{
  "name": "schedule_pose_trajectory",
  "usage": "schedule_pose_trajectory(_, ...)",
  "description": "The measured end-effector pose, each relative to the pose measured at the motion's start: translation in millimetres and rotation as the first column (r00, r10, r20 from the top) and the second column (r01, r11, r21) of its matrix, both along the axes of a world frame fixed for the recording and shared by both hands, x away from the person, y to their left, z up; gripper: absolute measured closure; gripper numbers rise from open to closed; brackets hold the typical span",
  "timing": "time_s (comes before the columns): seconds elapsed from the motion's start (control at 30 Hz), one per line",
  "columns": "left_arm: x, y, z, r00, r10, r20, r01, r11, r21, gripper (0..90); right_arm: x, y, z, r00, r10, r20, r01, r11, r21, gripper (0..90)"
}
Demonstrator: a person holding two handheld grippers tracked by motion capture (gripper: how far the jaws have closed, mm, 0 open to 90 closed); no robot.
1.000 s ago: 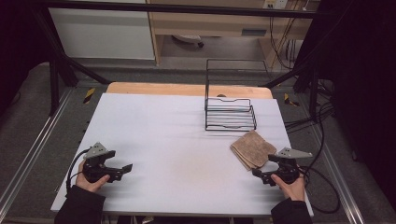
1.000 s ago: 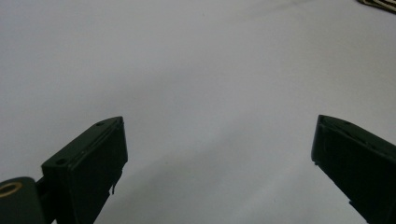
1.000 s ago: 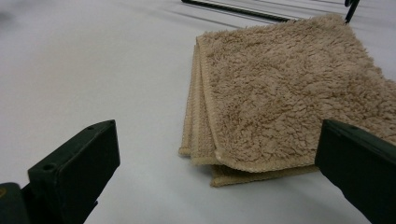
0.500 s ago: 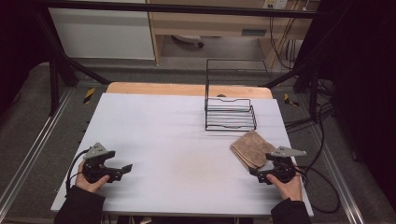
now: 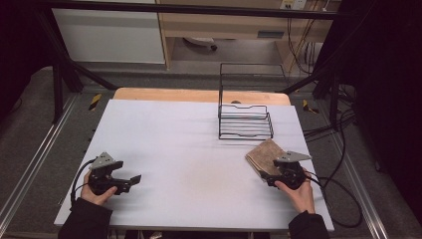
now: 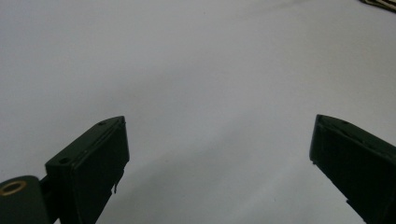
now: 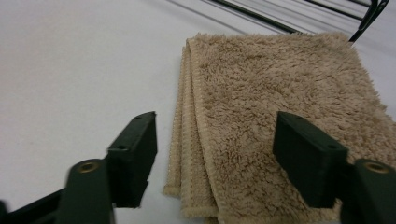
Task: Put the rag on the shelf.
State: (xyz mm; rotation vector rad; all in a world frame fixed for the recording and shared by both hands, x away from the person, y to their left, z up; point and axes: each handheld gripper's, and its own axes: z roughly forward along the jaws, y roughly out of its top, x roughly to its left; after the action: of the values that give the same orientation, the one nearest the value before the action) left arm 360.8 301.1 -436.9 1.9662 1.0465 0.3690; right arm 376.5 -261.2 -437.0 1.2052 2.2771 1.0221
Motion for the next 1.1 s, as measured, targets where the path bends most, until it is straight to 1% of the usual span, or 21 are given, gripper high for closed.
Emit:
schedule_pose_trajectory(0.03,-0.2,0.1,0.2,1.0,-0.001,0.0,0.001,1.0,0.0,4.7,3.4,1.6,-2.2,0.9998,0.006,-0.019,-0.006,1.0,-0.004,37.9)
schedule_pose_trajectory(0.07,-0.3,0.3,0.3,1.0,-0.002,0.0,0.002,1.0,0.002,4.7,4.4,3.0,-3.6,0.9997,0.002,-0.025,-0.003,1.0,-0.011,42.9)
schedule_pose_trajectory(0.1,-0.5,0.3,0.4,1.0,-0.003,0.0,0.003,1.0,0.002,4.7,5.4,3.8,-4.9,0.9994,0.005,-0.033,-0.006,1.0,-0.026,44.9)
schedule_pose_trajectory(0.13,-0.5,0.4,0.6,1.0,-0.003,0.0,0.003,1.0,-0.001,4.7,5.4,3.8,-4.9,0.9994,0.005,-0.033,-0.006,1.0,-0.026,44.9)
schedule_pose_trajectory(0.17,-0.5,0.4,0.7,1.0,-0.003,0.0,0.003,1.0,-0.002,4.8,6.3,4.8,-6.3,0.9994,0.006,-0.035,-0.007,0.999,-0.038,45.6)
schedule_pose_trajectory(0.2,-0.3,0.3,0.6,1.0,-0.003,0.001,0.003,1.0,0.0,4.9,6.6,6.1,-7.4,0.9993,0.001,-0.038,-0.003,0.998,-0.058,48.1)
schedule_pose_trajectory(0.23,-0.3,0.2,0.6,1.0,-0.004,0.0,0.004,1.0,0.001,4.9,6.6,6.3,-7.4,0.9993,0.002,-0.038,-0.005,0.998,-0.064,48.7)
schedule_pose_trajectory(0.27,-0.2,0.0,0.5,1.0,-0.005,-0.001,0.005,1.0,0.002,4.9,6.5,6.7,-8.0,0.9994,-0.001,-0.034,-0.002,0.998,-0.071,49.5)
schedule_pose_trajectory(0.4,-0.4,-0.7,0.4,1.0,-0.007,-0.002,0.007,1.0,0.003,5.1,5.6,9.8,-10.5,0.9997,0.015,-0.019,-0.017,0.992,-0.123,49.7)
schedule_pose_trajectory(0.47,-0.5,-0.6,0.4,1.0,-0.007,-0.001,0.007,1.0,0.004,5.2,5.4,11.0,-10.6,0.9998,0.016,-0.012,-0.018,0.99,-0.139,50.9)
schedule_pose_trajectory(0.57,-0.4,-0.5,0.2,1.0,-0.008,-0.003,0.008,1.0,0.004,5.4,6.4,10.4,-10.6,0.9998,0.018,-0.007,-0.019,0.989,-0.148,54.3)
schedule_pose_trajectory(0.67,-0.3,-0.9,-0.3,0.9999,-0.013,-0.006,0.013,0.9999,0.002,5.6,8.0,9.2,-9.5,0.9996,0.015,-0.022,-0.018,0.989,-0.146,58.1)
schedule_pose_trajectory(0.7,-0.2,-0.9,-0.5,0.9999,-0.013,-0.006,0.013,0.9999,0.003,5.6,8.0,9.2,-9.5,0.9996,0.015,-0.022,-0.018,0.989,-0.146,58.1)
schedule_pose_trajectory(0.8,0.2,-0.8,-0.6,0.9999,-0.013,-0.007,0.013,0.9999,0.002,5.7,10.4,7.3,-8.5,0.9997,0.014,-0.021,-0.017,0.988,-0.157,68.3)
schedule_pose_trajectory(0.83,0.2,-0.8,-0.6,0.9999,-0.013,-0.007,0.013,0.9999,0.002,5.9,10.4,7.3,-8.5,0.9997,0.014,-0.021,-0.017,0.988,-0.157,68.3)
schedule_pose_trajectory(0.87,0.4,-1.1,-0.7,0.9999,-0.011,-0.006,0.011,0.9999,-0.001,6.0,11.5,6.2,-8.4,0.9998,0.007,-0.018,-0.01,0.987,-0.163,73.6)
schedule_pose_trajectory(0.93,0.7,-1.6,-0.7,0.9999,-0.013,-0.008,0.013,0.9999,0.001,6.0,12.0,5.6,-8.1,0.9998,0.005,-0.019,-0.008,0.986,-0.165,75.2)
schedule_pose_trajectory(1.03,0.7,-2.7,-0.8,0.9998,-0.018,-0.009,0.018,0.9998,0.007,6.1,11.9,4.6,-7.9,0.9998,-0.003,-0.017,0.0,0.987,-0.16,80.2)
schedule_pose_trajectory(1.1,0.7,-2.4,-0.8,0.9998,-0.018,-0.009,0.018,0.9998,0.007,6.1,11.9,4.5,-7.6,0.9998,-0.004,-0.019,0.001,0.987,-0.158,81.0)
